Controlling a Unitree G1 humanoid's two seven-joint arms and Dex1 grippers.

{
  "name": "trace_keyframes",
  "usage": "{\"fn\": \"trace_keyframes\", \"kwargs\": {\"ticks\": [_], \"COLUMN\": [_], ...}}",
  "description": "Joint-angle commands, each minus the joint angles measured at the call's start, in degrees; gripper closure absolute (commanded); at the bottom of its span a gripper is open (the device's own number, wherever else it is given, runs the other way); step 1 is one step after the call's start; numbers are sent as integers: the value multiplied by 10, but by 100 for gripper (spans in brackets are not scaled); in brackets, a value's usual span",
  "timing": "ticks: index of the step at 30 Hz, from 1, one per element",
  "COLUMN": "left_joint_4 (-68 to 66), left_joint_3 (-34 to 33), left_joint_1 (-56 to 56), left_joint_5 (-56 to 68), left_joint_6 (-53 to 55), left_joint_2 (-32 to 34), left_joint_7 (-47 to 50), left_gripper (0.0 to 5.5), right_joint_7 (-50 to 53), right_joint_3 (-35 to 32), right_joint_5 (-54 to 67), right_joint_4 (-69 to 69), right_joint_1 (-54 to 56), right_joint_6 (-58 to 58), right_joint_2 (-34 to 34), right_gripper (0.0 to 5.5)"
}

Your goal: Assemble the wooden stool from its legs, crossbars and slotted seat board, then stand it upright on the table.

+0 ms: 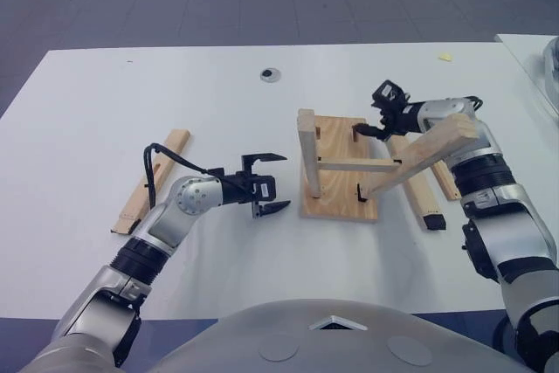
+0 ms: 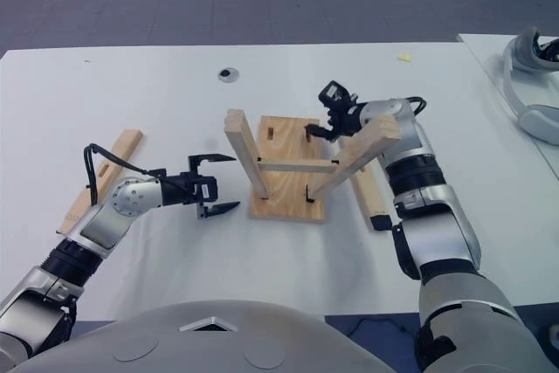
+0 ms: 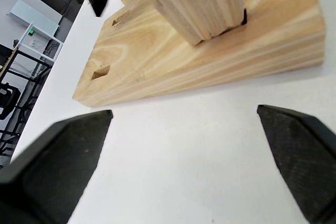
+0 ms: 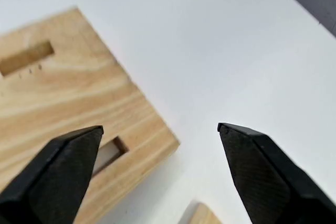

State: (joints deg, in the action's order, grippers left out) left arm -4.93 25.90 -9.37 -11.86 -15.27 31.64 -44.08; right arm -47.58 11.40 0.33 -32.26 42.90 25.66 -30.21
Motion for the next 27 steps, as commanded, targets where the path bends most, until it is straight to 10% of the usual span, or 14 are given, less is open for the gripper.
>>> {"fn": "trace_keyframes", "kwargs": {"ticks": [1,7,11,27], "left_joint_4": [-21,-16,-6,44], "left_joint_3": [19,16,14,11], "left_joint_1": [17,22,31,66], "left_joint_5": [-28,-27,-26,-16], "left_joint_6": [19,20,23,41], "left_joint_2": [4,11,16,34], "left_joint_7": [-9,-8,-10,-30], "left_gripper": [39,39,39,39], "right_joint_7": [-65,-264,-388,-327], "right_joint_3": [-14,157,128,57], "right_joint_5": [-7,-197,-70,-21], "right_joint_4": [-11,96,256,274], "right_joint_1": [70,-25,-133,-271], "right_joint_6": [-39,-386,-300,-155], "right_joint_2": [-70,-300,-323,-318], "right_gripper": [138,138,138,138]}}
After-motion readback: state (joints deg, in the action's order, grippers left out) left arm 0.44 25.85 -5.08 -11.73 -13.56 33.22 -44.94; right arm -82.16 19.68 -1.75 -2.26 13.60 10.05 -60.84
